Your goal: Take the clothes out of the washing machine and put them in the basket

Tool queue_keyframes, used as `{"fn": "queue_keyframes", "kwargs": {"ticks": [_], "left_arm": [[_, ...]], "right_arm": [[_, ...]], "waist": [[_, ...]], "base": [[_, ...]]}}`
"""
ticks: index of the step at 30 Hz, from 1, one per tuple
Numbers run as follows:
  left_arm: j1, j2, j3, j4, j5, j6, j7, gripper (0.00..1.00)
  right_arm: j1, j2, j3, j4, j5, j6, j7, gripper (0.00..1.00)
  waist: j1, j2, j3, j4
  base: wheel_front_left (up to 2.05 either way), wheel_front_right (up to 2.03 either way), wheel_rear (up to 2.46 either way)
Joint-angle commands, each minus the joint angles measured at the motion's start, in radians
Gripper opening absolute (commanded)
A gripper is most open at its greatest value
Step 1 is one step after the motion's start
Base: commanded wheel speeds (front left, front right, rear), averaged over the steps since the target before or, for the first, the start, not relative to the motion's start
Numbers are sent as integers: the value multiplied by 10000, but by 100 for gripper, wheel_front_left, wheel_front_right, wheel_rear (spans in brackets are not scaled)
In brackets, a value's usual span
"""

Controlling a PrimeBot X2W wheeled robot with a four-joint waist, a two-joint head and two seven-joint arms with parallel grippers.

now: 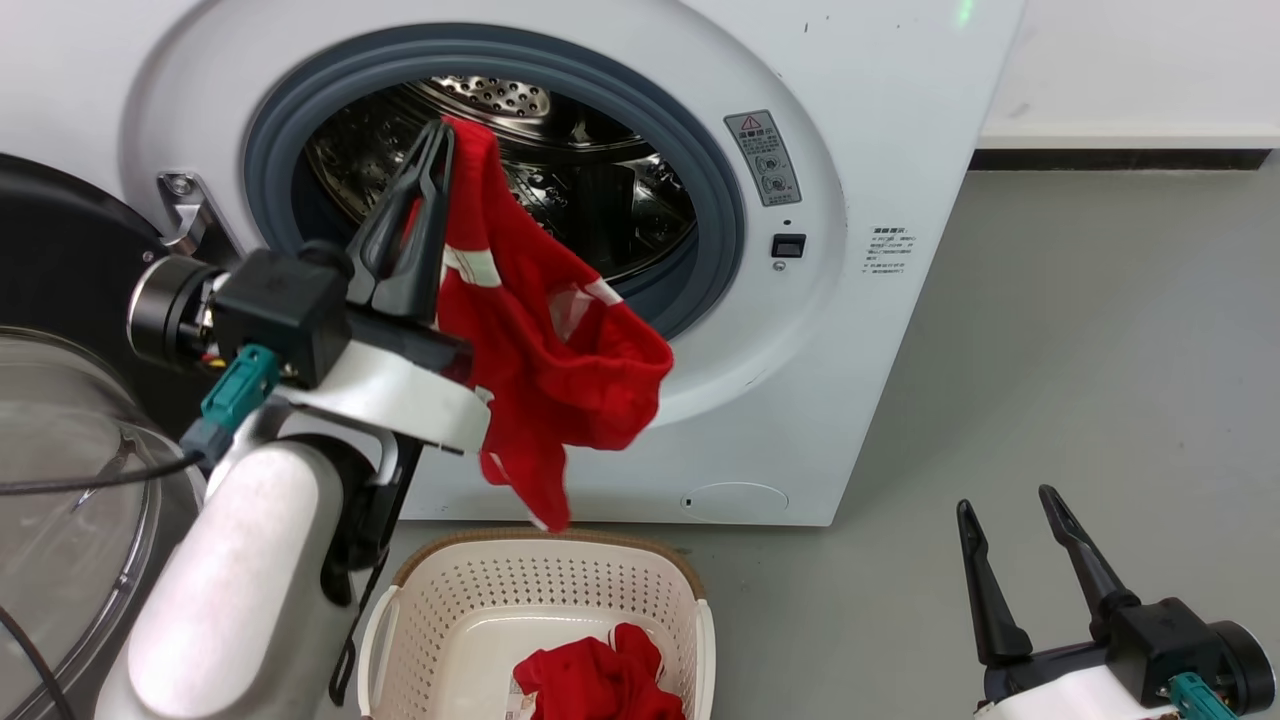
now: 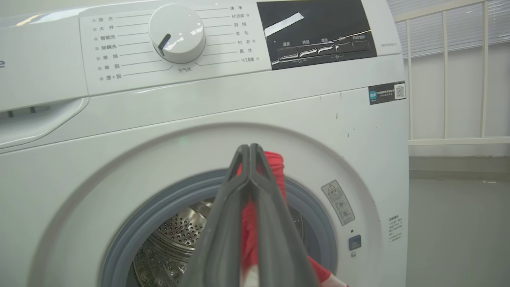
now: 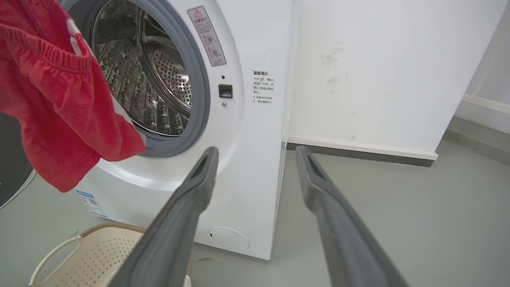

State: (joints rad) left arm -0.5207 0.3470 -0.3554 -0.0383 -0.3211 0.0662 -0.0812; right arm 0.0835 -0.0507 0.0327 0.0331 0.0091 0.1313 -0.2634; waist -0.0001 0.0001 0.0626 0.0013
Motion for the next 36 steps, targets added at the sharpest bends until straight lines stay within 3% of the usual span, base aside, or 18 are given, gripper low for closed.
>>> {"fn": "queue_keyframes", "kwargs": {"ticks": [1,10,18,26,36], "left_arm": [[215,77,-28,-239,32,67,69,0],[1606,388,-269,-1193,-79,240,393,0],[2850,344,-596,-588,-317,246,210,0],[3105,-24,-1009,1623,-541,-148,-514,0],[1727,-766,-1257,5548,-564,-691,-1435,0]], "right_arm": [[77,10,-4,-8,-22,-11,-20,100],[-59,10,21,-72,-34,-11,-20,100],[-479,10,-9,-215,-88,-11,-20,100],[-1228,10,64,-804,-111,-11,-20,100],[-2238,12,121,-1753,72,-11,-20,100]], "waist": [[1,-1,-22,33],[1,-1,155,53],[1,-1,845,-60],[1,-1,2160,-427],[1,-1,3952,-954]], "base": [[0,0,0],[0,0,0],[0,0,0],[0,0,0],[0,0,0]]}}
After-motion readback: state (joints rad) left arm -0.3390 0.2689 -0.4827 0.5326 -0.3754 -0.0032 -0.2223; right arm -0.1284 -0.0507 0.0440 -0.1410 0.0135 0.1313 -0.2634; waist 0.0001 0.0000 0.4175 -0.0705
